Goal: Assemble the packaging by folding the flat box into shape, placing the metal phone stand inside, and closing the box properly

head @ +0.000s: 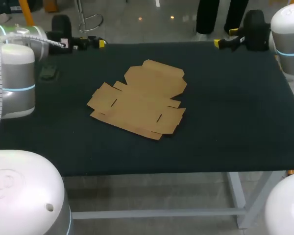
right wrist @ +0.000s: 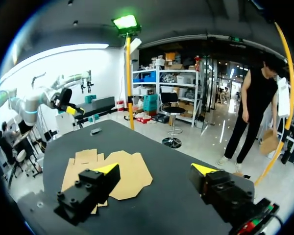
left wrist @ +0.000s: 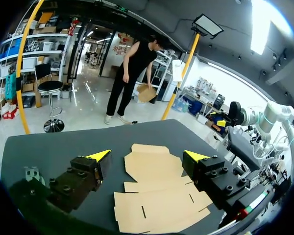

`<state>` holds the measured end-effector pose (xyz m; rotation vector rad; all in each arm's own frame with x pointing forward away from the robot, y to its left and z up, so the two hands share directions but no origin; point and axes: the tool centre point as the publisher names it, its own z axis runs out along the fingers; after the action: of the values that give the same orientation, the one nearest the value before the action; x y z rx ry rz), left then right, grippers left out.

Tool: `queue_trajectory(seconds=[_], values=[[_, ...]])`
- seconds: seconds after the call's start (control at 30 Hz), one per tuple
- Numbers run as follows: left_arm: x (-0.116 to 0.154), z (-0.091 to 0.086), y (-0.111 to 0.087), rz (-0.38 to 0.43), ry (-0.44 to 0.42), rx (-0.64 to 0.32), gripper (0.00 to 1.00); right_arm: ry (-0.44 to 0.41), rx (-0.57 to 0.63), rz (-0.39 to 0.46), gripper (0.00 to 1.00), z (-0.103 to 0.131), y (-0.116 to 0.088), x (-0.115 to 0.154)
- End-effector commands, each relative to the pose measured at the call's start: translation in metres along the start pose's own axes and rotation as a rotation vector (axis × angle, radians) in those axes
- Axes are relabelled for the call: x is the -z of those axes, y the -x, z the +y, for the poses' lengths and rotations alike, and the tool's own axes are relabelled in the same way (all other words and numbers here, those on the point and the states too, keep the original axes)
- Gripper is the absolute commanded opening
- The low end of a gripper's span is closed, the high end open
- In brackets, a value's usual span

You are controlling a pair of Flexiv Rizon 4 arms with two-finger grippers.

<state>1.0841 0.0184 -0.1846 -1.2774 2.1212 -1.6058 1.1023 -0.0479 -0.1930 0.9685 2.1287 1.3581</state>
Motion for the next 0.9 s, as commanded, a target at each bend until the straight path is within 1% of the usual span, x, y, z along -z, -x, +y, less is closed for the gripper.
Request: queue_trajectory(seconds=[0.03, 0.07, 0.1, 0.13, 0.2, 0.27, 0.4, 0.47, 0.6, 0.63, 0.7, 0.77, 0.8, 0.9], values=[[0.006, -0.004, 0.002, 0.042, 0.158, 0.038, 1.00, -0.101, -0.035, 0.032, 1.00, 0.003, 0.000, 0.009], [0.007, -0.003, 0.001, 0.045, 0.173, 0.061, 1.00, -0.121, -0.060, 0.034, 1.00, 0.001, 0.000, 0.010], [0.007, -0.003, 0.001, 0.063, 0.202, 0.070, 1.00, -0.124, -0.068, 0.053, 1.00, 0.000, 0.000, 0.011], [0.008, -0.002, 0.000, 0.095, 0.229, 0.086, 1.00, -0.136, -0.098, 0.075, 1.00, -0.002, -0.001, 0.013], [0.009, -0.002, 0.000, 0.145, 0.284, 0.115, 1.00, -0.172, -0.140, 0.085, 1.00, -0.005, -0.001, 0.014], [0.009, 0.000, -0.001, 0.163, 0.321, 0.157, 1.00, -0.198, -0.175, 0.100, 1.00, -0.010, -0.003, 0.016], [0.009, 0.005, -0.004, 0.164, 0.395, 0.229, 1.00, -0.250, -0.235, 0.124, 1.00, -0.017, -0.005, 0.020], [0.009, 0.007, -0.008, 0.148, 0.426, 0.268, 1.00, -0.281, -0.259, 0.116, 1.00, -0.019, -0.007, 0.023], [0.010, 0.012, -0.017, 0.125, 0.496, 0.354, 1.00, -0.325, -0.287, 0.135, 1.00, -0.024, -0.010, 0.028], [0.011, 0.014, -0.018, 0.119, 0.495, 0.369, 1.00, -0.333, -0.292, 0.137, 1.00, -0.026, -0.010, 0.028], [0.012, 0.018, -0.023, 0.149, 0.534, 0.389, 1.00, -0.357, -0.308, 0.150, 1.00, -0.030, -0.012, 0.030], [0.012, 0.023, -0.025, 0.199, 0.572, 0.398, 1.00, -0.372, -0.314, 0.156, 1.00, -0.034, -0.014, 0.031], [0.012, 0.025, -0.026, 0.217, 0.577, 0.412, 1.00, -0.381, -0.316, 0.163, 1.00, -0.036, -0.015, 0.032], [0.012, 0.031, -0.028, 0.225, 0.611, 0.433, 1.00, -0.413, -0.336, 0.181, 1.00, -0.042, -0.017, 0.034]])
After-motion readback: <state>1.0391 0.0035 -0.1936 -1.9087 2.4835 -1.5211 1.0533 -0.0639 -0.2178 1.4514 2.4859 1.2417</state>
